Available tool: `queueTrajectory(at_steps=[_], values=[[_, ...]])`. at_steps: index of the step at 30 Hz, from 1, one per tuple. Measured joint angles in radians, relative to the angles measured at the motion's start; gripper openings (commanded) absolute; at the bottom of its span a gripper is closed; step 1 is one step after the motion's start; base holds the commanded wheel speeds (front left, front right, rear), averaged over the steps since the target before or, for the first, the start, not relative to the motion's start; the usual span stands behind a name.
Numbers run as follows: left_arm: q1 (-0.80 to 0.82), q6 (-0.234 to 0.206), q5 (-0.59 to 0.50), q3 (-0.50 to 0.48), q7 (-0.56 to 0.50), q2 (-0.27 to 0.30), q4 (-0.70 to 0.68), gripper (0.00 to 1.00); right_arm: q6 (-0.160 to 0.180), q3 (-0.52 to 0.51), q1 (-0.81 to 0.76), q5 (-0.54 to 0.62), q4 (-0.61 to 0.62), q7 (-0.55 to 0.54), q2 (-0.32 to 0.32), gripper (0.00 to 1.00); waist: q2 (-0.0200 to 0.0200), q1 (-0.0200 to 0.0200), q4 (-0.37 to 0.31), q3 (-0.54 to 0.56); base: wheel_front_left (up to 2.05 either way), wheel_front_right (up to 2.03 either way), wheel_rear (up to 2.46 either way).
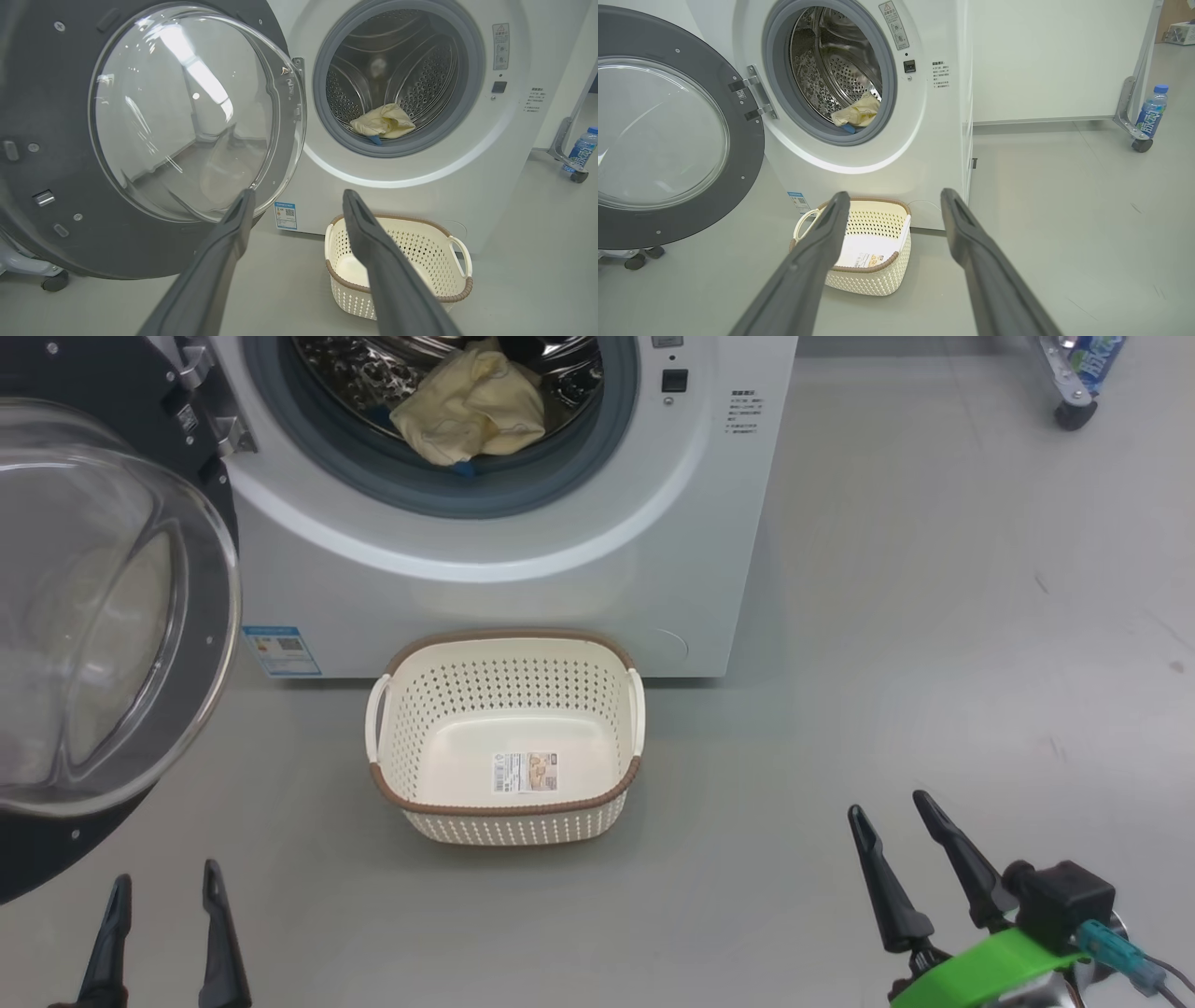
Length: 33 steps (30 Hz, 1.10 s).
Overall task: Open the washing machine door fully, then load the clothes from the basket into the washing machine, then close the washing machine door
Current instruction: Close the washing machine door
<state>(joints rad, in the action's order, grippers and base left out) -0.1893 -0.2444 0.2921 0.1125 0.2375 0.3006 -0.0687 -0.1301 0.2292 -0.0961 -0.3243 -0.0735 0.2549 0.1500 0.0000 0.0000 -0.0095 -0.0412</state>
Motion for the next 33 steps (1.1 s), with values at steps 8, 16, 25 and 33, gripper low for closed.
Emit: queueTrajectory(at_steps=[8, 16, 25, 33], values=[[-0.005, -0.002, 0.010, 0.001, 0.000, -0.003, -0.004, 1.00, 0.000, 0.006, 0.000, 0.000, 0.000, 0.000, 0.000, 1.00, 0.0000, 0.0000, 0.052, 0.009, 0.00, 0.00, 0.00], [-0.011, -0.002, 0.020, 0.004, 0.000, -0.007, -0.006, 1.00, 0.000, 0.015, 0.000, 0.000, -0.001, 0.000, 0.001, 1.00, 0.0000, 0.0000, 0.120, 0.015, 0.00, 0.00, 0.00], [-0.014, -0.002, 0.035, 0.004, 0.000, -0.014, -0.007, 1.00, 0.000, 0.023, 0.000, 0.000, -0.001, 0.000, 0.002, 1.00, 0.0000, 0.0000, 0.206, 0.006, 0.00, 0.00, 0.00], [-0.014, -0.002, 0.045, 0.003, 0.000, -0.026, -0.006, 1.00, 0.000, 0.029, 0.001, 0.009, -0.001, 0.000, 0.003, 1.00, 0.0000, 0.0000, 0.266, -0.003, 0.00, 0.00, 0.00]])
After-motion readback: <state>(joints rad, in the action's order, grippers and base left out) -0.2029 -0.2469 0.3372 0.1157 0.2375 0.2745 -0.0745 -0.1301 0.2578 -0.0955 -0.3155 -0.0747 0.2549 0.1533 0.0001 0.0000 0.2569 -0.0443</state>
